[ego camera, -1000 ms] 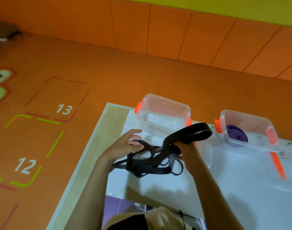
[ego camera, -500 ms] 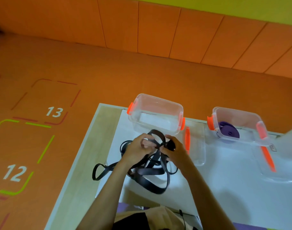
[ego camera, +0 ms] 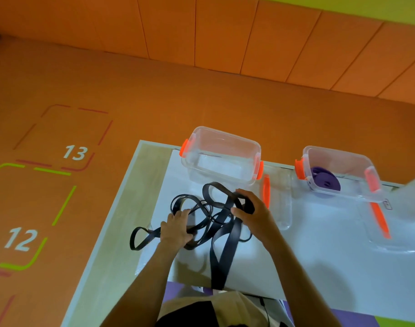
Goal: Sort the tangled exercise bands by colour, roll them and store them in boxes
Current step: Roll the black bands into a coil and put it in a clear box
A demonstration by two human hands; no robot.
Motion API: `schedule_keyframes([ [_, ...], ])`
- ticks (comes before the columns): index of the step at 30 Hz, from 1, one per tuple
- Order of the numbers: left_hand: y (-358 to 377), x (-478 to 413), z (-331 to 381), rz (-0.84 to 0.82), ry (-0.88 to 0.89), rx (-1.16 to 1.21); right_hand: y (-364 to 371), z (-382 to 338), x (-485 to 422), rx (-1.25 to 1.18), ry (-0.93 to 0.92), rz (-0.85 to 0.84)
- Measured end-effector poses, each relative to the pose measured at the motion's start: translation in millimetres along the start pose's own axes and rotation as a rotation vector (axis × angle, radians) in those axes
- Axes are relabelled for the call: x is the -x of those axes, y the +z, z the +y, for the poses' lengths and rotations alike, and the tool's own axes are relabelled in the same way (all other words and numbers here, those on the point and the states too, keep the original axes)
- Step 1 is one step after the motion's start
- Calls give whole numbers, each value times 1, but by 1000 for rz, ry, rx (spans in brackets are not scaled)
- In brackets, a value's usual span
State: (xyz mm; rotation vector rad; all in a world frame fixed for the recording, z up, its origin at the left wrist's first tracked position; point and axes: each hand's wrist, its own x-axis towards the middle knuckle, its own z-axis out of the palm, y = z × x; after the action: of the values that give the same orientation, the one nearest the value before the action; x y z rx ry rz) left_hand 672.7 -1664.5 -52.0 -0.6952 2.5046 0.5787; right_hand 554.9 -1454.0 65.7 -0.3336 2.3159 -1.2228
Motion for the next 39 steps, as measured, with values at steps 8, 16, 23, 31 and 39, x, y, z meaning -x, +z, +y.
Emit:
schedule_keyframes([
  [8, -3, -5, -24, 104, 75, 344, -7, 4, 4, -56, 25, 48],
  [16, -19, 13, -84, -45, 108, 646, -12, 1, 1, -92, 24, 58],
  [23, -3, 12, -73, 89, 120, 94, -9, 7, 5, 139, -53, -8],
  [31, -3, 21, -77, 286, 159, 512, -16, 17, 9, 216, -69, -11],
  [39, -25, 29, -70, 475, 55, 1069, -20, 26, 12, 131, -42, 51],
])
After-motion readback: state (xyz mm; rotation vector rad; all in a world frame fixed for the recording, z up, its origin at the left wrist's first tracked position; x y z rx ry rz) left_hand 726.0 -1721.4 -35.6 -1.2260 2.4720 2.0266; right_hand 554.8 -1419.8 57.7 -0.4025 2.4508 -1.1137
